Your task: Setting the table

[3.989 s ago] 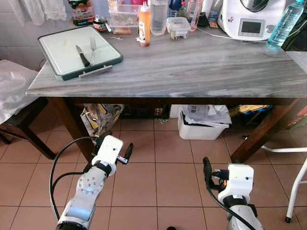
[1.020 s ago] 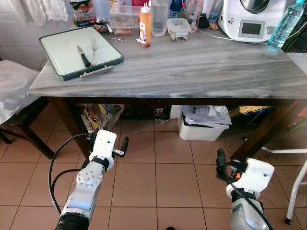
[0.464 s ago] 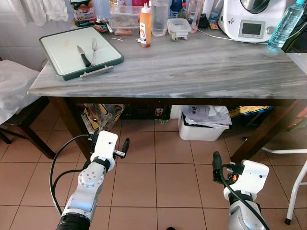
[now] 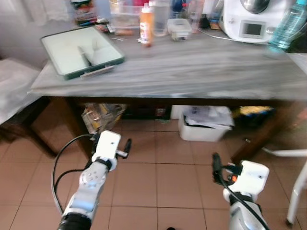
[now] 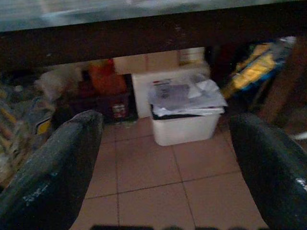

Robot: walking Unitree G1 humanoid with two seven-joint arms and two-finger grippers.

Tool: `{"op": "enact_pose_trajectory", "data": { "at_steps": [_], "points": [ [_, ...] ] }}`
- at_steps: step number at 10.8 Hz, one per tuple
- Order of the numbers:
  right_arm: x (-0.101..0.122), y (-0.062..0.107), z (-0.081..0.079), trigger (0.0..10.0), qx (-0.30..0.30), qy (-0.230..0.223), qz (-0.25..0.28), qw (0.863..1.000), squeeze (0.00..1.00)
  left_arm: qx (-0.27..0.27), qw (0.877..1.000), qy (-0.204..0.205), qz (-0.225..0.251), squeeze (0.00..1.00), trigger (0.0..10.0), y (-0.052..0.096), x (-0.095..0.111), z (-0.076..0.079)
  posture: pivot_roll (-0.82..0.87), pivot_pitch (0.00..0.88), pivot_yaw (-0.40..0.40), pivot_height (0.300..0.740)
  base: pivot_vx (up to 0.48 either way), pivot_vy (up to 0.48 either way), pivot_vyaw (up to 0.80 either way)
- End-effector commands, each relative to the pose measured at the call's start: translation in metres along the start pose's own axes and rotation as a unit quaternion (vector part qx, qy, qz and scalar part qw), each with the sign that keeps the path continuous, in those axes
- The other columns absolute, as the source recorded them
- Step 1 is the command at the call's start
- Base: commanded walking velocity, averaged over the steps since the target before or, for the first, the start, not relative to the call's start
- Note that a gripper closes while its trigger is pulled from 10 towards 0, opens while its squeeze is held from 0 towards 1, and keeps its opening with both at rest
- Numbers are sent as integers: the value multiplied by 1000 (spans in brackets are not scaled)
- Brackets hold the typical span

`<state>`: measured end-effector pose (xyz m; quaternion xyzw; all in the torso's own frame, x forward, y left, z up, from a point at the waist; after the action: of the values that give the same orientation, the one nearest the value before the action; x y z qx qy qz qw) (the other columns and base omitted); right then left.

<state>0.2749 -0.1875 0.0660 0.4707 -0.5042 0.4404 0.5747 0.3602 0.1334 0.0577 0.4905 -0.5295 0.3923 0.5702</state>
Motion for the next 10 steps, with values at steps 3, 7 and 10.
{"op": "enact_pose_trajectory", "data": {
  "at_steps": [3,7,10],
  "points": [
    [6,1,-2,10000,4,-2,11,1000,0,3,1000,-4,-16,0,10000,2,-8,-2,127,93,-15,740,0,0,742],
    [6,-1,0,10000,0,-6,11,1000,0,3,1000,-5,-18,0,10000,1,-8,-2,131,95,-18,740,0,0,0],
    [5,-2,-2,10000,2,-6,10,1000,0,6,1000,-5,-19,0,10000,1,-9,-4,138,93,-16,740,-314,0,0]
  ]
}}
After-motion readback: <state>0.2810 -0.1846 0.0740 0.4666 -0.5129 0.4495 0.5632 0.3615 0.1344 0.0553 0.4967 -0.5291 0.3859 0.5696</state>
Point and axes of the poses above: a point about 5 cm out from each wrist's last joint towards the gripper, its own y axis pointing back from the gripper into the wrist, its own x axis along the axis of the wrist's last joint, z = x × y, the point moved 6 cm from there along -y, pointing out of the wrist towards the gripper, and after that the axes turned 10 degrees about y, right-handed, at the moved point
